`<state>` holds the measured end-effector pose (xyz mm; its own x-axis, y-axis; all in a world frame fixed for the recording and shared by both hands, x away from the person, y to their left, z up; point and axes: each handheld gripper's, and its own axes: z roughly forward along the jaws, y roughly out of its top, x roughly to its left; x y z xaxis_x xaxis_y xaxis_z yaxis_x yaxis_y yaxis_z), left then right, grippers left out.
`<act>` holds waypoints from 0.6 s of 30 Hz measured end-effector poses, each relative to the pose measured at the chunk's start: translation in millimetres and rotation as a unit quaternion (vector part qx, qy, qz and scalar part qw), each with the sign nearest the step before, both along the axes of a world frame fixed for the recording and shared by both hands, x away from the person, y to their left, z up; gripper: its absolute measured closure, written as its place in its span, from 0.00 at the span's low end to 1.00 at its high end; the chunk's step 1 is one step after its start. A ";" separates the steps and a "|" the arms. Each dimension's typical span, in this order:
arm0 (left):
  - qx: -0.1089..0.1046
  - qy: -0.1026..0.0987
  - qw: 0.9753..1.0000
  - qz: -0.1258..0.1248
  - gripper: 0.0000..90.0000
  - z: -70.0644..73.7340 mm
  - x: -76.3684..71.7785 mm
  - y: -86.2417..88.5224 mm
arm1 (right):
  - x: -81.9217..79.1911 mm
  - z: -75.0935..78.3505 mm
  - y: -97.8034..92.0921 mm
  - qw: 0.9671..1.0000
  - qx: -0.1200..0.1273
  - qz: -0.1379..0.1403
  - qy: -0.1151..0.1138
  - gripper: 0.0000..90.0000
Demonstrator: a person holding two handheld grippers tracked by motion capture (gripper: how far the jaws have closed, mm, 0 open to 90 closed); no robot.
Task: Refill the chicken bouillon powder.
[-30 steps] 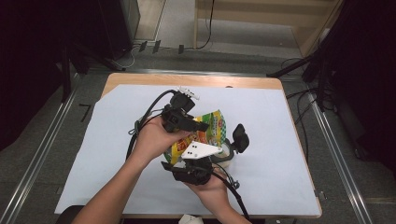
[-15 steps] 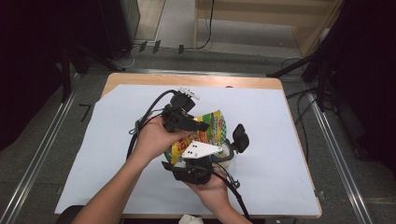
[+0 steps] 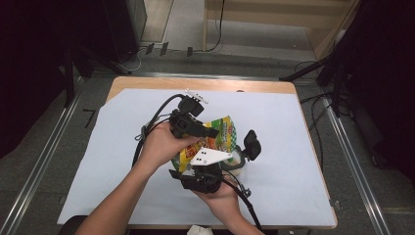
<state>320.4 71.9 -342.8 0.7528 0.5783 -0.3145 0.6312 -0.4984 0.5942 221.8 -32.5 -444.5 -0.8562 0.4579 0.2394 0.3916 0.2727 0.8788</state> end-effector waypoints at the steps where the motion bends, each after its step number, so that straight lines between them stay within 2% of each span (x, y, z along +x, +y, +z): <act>1: -0.001 0.001 1.000 0.001 0.84 0.1 -0.3 -0.1 | 0.1 0.1 -0.1 1.000 0.001 0.000 0.000 0.72; 5: -0.006 0.007 1.000 0.003 0.84 -0.7 0.9 1.4 | -0.7 1.6 -0.2 1.000 -0.002 0.003 0.000 0.72; 10: -0.005 0.005 1.000 0.003 0.83 -0.7 2.1 2.6 | 0.5 2.6 0.3 1.000 -0.004 0.004 0.003 0.72; 14: -0.012 0.013 1.000 0.004 0.83 -1.4 4.6 6.6 | 2.1 3.8 1.8 1.000 -0.008 0.007 0.004 0.72; 18: -0.010 0.019 1.000 0.003 0.83 -3.3 6.0 6.8 | 1.2 3.4 2.6 1.000 -0.011 0.008 0.005 0.72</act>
<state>326.4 78.7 -346.1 0.7365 0.5761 -0.3544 0.6566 -0.4830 0.5793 222.9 -29.9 -441.1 -0.8611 0.4494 0.2378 0.3953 0.2976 0.8690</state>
